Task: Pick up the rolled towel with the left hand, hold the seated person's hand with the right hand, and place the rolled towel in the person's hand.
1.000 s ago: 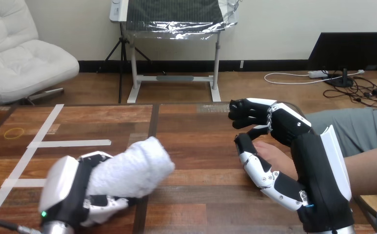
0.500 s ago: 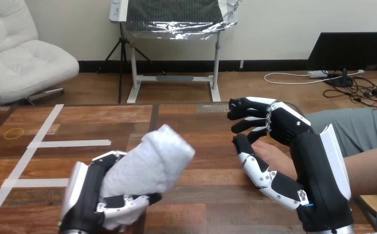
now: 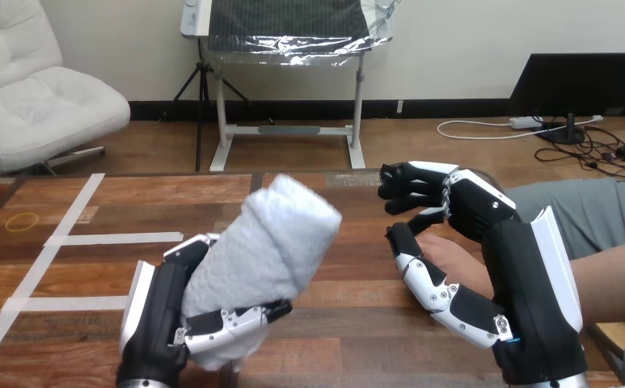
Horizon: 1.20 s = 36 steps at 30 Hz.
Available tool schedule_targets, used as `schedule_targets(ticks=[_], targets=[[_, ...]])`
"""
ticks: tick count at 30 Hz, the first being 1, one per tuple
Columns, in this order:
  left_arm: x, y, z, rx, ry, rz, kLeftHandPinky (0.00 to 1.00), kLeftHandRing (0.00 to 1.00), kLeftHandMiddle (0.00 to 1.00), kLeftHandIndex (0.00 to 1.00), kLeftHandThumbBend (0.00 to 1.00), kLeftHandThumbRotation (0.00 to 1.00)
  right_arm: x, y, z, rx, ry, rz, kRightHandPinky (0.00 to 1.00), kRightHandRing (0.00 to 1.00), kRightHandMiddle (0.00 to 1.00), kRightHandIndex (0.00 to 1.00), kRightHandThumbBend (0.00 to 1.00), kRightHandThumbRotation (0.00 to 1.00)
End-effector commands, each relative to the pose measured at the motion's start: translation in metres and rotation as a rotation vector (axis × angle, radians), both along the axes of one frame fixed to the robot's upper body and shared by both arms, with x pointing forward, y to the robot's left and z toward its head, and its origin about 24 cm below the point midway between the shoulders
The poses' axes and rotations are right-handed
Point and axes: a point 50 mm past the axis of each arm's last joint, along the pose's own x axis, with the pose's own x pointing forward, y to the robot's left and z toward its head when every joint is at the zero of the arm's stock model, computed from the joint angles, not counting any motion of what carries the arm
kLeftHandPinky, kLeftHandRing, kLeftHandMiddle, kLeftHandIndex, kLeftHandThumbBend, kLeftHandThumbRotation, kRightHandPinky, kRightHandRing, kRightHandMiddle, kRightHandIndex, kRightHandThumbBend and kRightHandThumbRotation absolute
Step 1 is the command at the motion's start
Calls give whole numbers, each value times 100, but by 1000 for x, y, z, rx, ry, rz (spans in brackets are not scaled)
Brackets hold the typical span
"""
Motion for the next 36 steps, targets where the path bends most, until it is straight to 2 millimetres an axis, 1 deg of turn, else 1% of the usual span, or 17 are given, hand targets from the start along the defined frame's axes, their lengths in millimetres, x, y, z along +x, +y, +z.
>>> schedule_targets(ticks=[1,7,10,17,25,31,36], targets=[[15,-9,65,-139,-285,-10,40,41,45,51,67,8,8,-6,15,8,-81,-36,55,66,68,69,29,8],[14,-14,70,-165,-303,-29,40,41,45,51,67,7,8,-9,14,-4,-71,-45,59,69,69,70,30,8],[14,-16,73,-166,-313,-37,40,40,45,51,67,8,7,-11,14,-21,-62,-54,62,71,70,70,31,9],[14,-20,78,-189,-322,-52,42,41,44,51,68,10,9,-17,15,-64,-29,-67,65,74,74,73,32,10],[15,-21,80,-189,-329,-63,41,41,45,51,67,11,11,-25,16,-118,10,-71,70,80,81,77,38,12],[16,-22,82,-179,-337,-65,40,41,45,51,66,10,14,-33,19,-208,42,-91,74,85,86,81,44,10],[17,-22,84,-174,-343,-68,40,41,45,51,65,8,18,-41,24,-323,61,-110,75,87,90,84,51,8]])
